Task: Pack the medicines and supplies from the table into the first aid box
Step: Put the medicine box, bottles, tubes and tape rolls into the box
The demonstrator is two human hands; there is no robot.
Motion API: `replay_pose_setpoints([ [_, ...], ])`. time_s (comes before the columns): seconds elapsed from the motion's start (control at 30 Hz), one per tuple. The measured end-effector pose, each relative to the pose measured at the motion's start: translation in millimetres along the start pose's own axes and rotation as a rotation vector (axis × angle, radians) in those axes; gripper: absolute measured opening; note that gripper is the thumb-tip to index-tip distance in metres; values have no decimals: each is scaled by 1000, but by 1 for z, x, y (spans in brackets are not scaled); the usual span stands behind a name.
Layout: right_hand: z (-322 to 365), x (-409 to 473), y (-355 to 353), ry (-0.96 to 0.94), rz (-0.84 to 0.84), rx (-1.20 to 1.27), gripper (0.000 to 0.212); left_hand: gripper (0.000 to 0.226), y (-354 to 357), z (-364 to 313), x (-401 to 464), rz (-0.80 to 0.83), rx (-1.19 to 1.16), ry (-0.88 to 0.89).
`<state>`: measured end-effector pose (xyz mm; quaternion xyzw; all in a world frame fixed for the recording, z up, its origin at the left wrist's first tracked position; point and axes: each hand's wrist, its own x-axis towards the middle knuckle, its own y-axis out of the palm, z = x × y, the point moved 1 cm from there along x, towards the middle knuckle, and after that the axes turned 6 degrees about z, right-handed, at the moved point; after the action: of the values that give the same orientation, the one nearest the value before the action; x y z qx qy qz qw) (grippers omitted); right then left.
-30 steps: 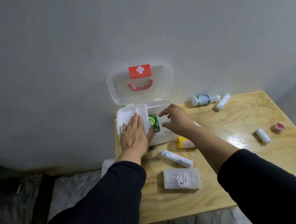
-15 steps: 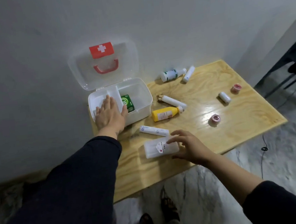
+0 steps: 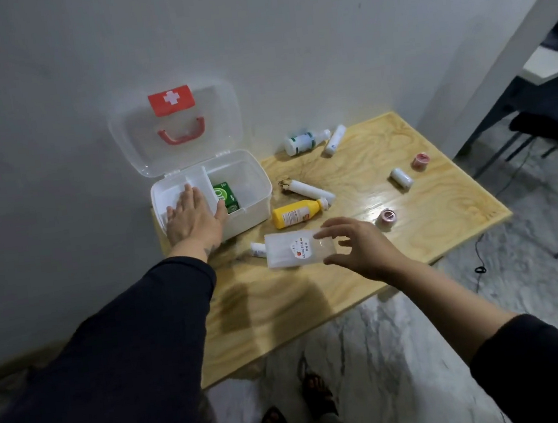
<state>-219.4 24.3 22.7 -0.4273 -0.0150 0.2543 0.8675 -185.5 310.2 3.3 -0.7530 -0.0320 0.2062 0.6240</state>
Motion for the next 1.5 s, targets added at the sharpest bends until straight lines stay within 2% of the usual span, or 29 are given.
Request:
replay_pose_setpoints([
  [0.2, 33, 42, -35, -44, -99, -94, 43, 71, 2, 1, -1, -1, -16, -1],
  [0.33, 56, 88, -51, -97, -138, -260, 43, 71, 1, 1, 2, -4, -16, -8],
  [0.47, 77, 135, -54, -157, -54, -459, 43, 73, 4, 1, 2, -18, -8, -27],
  [0.67, 85, 183, -28, -239, 123, -525, 44, 75, 7, 2, 3, -36, -6, -58],
  [0.97, 78, 219, 3, -397, 104, -600, 42, 71, 12, 9, 9, -99, -32, -65],
  [1.1, 89, 218, 22, -481, 143, -572, 30, 71, 14, 10, 10, -101, -19, -68],
  [1.2, 95, 218, 33, -492, 153, -537, 34, 70, 13, 9, 9, -113, -3, -70],
  [1.33, 92, 218, 36, -387, 174, -397, 41, 69, 13, 9, 5, -108, -7, -46],
  [1.5, 97, 218, 38, -280, 184, -238, 37, 68, 12, 8, 0, -102, -12, -28],
])
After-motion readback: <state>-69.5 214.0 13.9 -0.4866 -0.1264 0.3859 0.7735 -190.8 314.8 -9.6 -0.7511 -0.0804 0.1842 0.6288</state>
